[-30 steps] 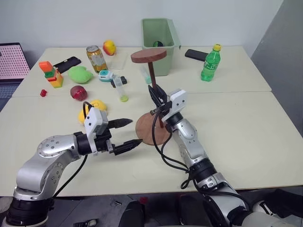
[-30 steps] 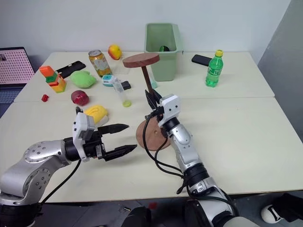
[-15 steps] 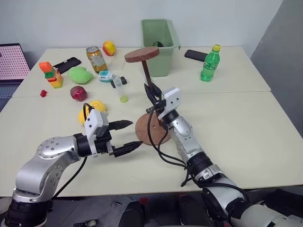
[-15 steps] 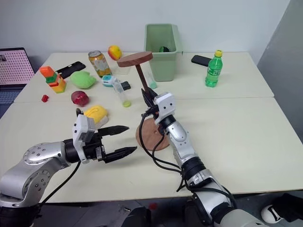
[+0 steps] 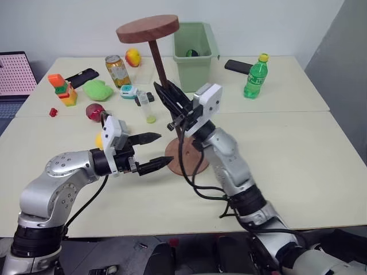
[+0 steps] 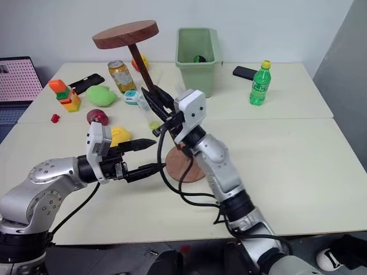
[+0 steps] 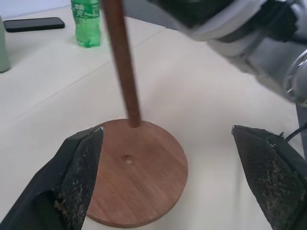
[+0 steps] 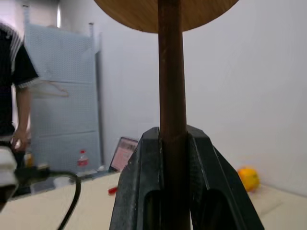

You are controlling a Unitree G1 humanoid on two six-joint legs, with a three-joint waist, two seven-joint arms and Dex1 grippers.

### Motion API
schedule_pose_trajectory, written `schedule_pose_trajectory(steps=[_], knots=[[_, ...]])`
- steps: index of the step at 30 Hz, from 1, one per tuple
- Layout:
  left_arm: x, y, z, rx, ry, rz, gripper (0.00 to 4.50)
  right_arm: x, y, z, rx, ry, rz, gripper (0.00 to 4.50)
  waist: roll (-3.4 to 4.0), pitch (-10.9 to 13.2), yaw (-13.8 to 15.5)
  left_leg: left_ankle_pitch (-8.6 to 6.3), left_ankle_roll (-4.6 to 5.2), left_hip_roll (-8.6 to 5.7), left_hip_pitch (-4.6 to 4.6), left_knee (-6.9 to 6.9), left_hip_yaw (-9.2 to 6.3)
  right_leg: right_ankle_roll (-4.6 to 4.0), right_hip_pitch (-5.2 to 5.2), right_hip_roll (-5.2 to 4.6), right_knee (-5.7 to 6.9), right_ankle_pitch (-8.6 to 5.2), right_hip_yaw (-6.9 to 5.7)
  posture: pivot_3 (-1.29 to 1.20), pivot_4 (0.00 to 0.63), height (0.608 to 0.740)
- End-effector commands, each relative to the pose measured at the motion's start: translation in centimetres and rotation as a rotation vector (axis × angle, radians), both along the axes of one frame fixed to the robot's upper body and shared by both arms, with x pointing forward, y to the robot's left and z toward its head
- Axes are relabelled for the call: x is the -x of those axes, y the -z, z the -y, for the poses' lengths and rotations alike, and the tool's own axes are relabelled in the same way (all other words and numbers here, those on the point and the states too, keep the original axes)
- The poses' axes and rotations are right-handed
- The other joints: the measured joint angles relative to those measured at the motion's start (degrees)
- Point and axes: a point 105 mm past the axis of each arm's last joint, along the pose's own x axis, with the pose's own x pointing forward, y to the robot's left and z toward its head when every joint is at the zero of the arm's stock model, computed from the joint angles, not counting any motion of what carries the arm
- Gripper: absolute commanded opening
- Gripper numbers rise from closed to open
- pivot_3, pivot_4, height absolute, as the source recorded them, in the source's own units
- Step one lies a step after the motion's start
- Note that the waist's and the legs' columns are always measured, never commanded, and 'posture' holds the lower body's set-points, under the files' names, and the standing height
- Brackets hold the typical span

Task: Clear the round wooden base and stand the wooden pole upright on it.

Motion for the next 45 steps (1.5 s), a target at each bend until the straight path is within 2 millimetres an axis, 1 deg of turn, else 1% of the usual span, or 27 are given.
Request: schedule_pose_trajectory(steps=[1,2,3,6,8,11,13,14,15,17,20,22,24,26,27,29,31,33,35,36,39,41,44,45], knots=[[0.3,-0.5,0.4,0.002,0.048,0.02,4.5,0.1,-0.5,3.8,0.078,-0.002,-0.158,0.26,0.0,0.0,0.25,0.0,0.0,0.02,-0.04,0.0,-0.04,0.0,0.0,-0.01,-0.02,0.0,-0.02,0.0,0.15,0.74],[0.4,-0.5,0.5,0.001,0.052,0.018,4.5,-0.2,-0.1,4.9,0.116,0.028,-0.213,0.26,0.01,0.01,0.26,0.0,0.0,0.0,-0.05,0.0,-0.03,0.0,0.0,0.0,-0.03,0.0,-0.02,0.0,0.15,0.74],[0.4,-0.5,0.5,0.001,0.054,0.017,4.5,-0.4,0.1,5.6,0.143,0.048,-0.253,0.26,0.01,0.01,0.22,0.0,0.01,-0.01,-0.05,-0.01,-0.02,0.0,-0.01,0.0,-0.04,0.0,-0.01,0.0,0.15,0.74],[0.5,-0.4,0.5,-0.002,0.064,0.013,4.5,0.1,0.3,7.8,0.236,0.083,-0.313,0.26,0.02,0.02,-0.09,-0.01,0.02,0.01,-0.06,-0.03,0.06,-0.01,-0.04,0.03,-0.03,-0.01,0.0,0.0,0.15,0.74],[0.6,-0.3,0.6,-0.004,0.07,0.009,4.5,0.5,1.3,9.6,0.327,0.112,-0.425,0.26,0.02,0.02,-0.19,-0.02,0.03,0.02,-0.08,-0.07,0.12,-0.02,-0.07,0.06,-0.03,-0.01,0.02,0.0,0.15,0.74],[0.6,-0.3,0.8,-0.003,0.075,0.005,4.5,1.4,4.0,11.5,0.483,0.155,-0.571,0.26,0.02,0.02,-0.07,-0.02,0.04,0.01,-0.15,-0.05,0.12,-0.02,-0.07,0.06,-0.08,-0.01,-0.02,0.0,0.15,0.74],[0.7,-0.2,1.0,-0.003,0.08,0.001,4.5,1.5,5.5,12.5,0.532,0.202,-0.632,0.26,0.01,0.02,0.0,-0.02,0.04,0.0,-0.18,-0.04,0.12,-0.02,-0.05,0.05,-0.12,-0.01,-0.08,0.0,0.15,0.74],[0.7,-0.2,1.1,-0.002,0.084,-0.001,4.5,1.4,7.1,13.3,0.582,0.242,-0.695,0.26,0.01,0.02,-0.01,-0.02,0.04,-0.01,-0.18,-0.04,0.12,-0.02,-0.04,0.05,-0.13,-0.01,-0.09,0.0,0.15,0.74],[0.7,-0.2,1.2,-0.002,0.086,-0.002,4.5,1.5,8.3,13.9,0.617,0.266,-0.741,0.26,0.0,0.02,-0.06,-0.02,0.04,0.0,-0.19,-0.04,0.14,-0.02,-0.04,0.05,-0.13,-0.01,-0.07,0.0,0.15,0.74],[0.8,-0.1,1.4,0.0,0.091,-0.005,4.5,1.4,10.0,14.8,0.656,0.314,-0.798,0.26,0.0,0.02,-0.01,-0.02,0.05,-0.01,-0.19,-0.04,0.18,-0.02,-0.05,0.05,-0.12,-0.01,-0.05,0.0,0.15,0.74],[1.0,-0.1,1.5,-0.001,0.095,-0.01,4.5,1.4,12.2,15.7,0.705,0.366,-0.872,0.26,0.0,0.03,-0.07,-0.02,0.05,-0.03,-0.23,-0.03,0.2,-0.02,-0.08,0.05,-0.13,-0.01,-0.03,0.0,0.15,0.74],[1.2,-0.1,1.5,-0.004,0.098,-0.017,4.5,1.4,13.1,16.3,0.747,0.398,-0.916,0.26,0.0,0.03,-0.09,-0.02,0.05,-0.02,-0.22,-0.03,0.2,-0.01,-0.08,0.06,-0.13,-0.01,-0.03,0.0,0.15,0.74],[1.3,0.0,1.5,-0.006,0.102,-0.022,4.5,1.6,13.5,16.2,0.777,0.397,-0.914,0.26,0.0,0.03,-0.06,-0.01,0.05,-0.02,-0.22,-0.03,0.19,-0.01,-0.07,0.06,-0.13,-0.01,-0.04,0.0,0.15,0.74],[1.4,0.0,1.5,-0.007,0.104,-0.024,4.5,2.0,13.7,16.0,0.793,0.374,-0.927,0.96,-0.01,0.03,-0.03,-0.01,0.04,-0.02,-0.22,-0.03,0.17,-0.01,-0.06,0.06,-0.15,-0.01,-0.05,0.0,0.15,0.74],[1.5,0.0,1.5,-0.008,0.106,-0.025,4.5,2.1,13.8,16.0,0.8,0.371,-0.939,1.08,-0.01,0.03,-0.01,-0.01,0.04,-0.02,-0.22,-0.03,0.17,-0.01,-0.05,0.06,-0.17,-0.01,-0.06,0.0,0.15,0.74],[1.5,0.0,1.6,-0.009,0.108,-0.026,4.5,2.2,14.0,16.1,0.82,0.368,-0.965,1.61,-0.01,0.03,0.02,-0.01,0.05,-0.02,-0.23,-0.03,0.16,-0.01,-0.05,0.06,-0.18,-0.01,-0.08,0.0,0.15,0.74],[1.6,0.1,1.6,-0.01,0.111,-0.028,4.5,2.3,14.4,16.5,0.836,0.368,-1.034,2.13,-0.01,0.03,0.08,-0.01,0.04,-0.02,-0.23,-0.03,0.15,-0.01,-0.05,0.06,-0.19,-0.01,-0.08,0.0,0.15,0.74],[1.7,0.1,1.7,-0.012,0.118,-0.032,4.5,2.3,14.2,16.7,0.871,0.351,-1.091,2.56,-0.01,0.03,0.08,-0.01,0.04,-0.02,-0.22,-0.03,0.17,-0.01,-0.05,0.06,-0.19,-0.01,-0.06,0.0,0.15,0.74],[1.7,0.2,1.7,-0.014,0.123,-0.03,4.5,1.9,13.8,16.9,0.903,0.324,-1.144,3.05,-0.01,0.03,0.06,-0.01,0.05,-0.04,-0.21,-0.04,0.19,-0.01,-0.04,0.06,-0.19,-0.01,-0.04,0.0,0.15,0.74],[1.7,0.2,1.8,-0.014,0.124,-0.03,4.5,1.6,13.4,16.9,0.904,0.317,-1.151,3.22,-0.01,0.03,0.06,-0.01,0.05,-0.04,-0.21,-0.02,0.17,-0.01,-0.03,0.06,-0.19,-0.01,-0.06,0.0,0.15,0.74],[1.7,0.3,1.9,-0.011,0.125,-0.029,4.5,0.8,12.5,16.4,0.973,0.286,-1.174,3.22,0.0,0.04,0.01,-0.01,0.05,-0.03,-0.23,-0.02,0.16,-0.01,-0.02,0.06,-0.25,-0.01,-0.1,0.0,0.15,0.74],[1.7,0.4,2.0,-0.009,0.125,-0.029,4.5,0.5,12.5,16.2,1.005,0.265,-1.206,3.22,0.0,0.04,-0.08,-0.01,0.05,-0.05,-0.24,-0.04,0.19,-0.01,-0.05,0.05,-0.26,-0.01,-0.06,0.0,0.15,0.74],[1.8,0.5,2.0,-0.008,0.122,-0.03,4.5,0.3,12.9,16.1,1.05,0.263,-1.246,2.69,0.0,0.04,-0.13,-0.02,0.06,-0.01,-0.26,-0.06,0.13,-0.01,-0.04,0.05,-0.33,-0.01,-0.14,0.0,0.15,0.74],[1.9,0.5,2.1,-0.007,0.121,-0.03,4.5,0.3,12.9,16.1,1.056,0.262,-1.253,2.36,0.0,0.03,-0.1,-0.02,0.06,-0.02,-0.3,-0.06,0.13,-0.01,-0.05,0.05,-0.38,-0.01,-0.14,0.0,0.15,0.74]])
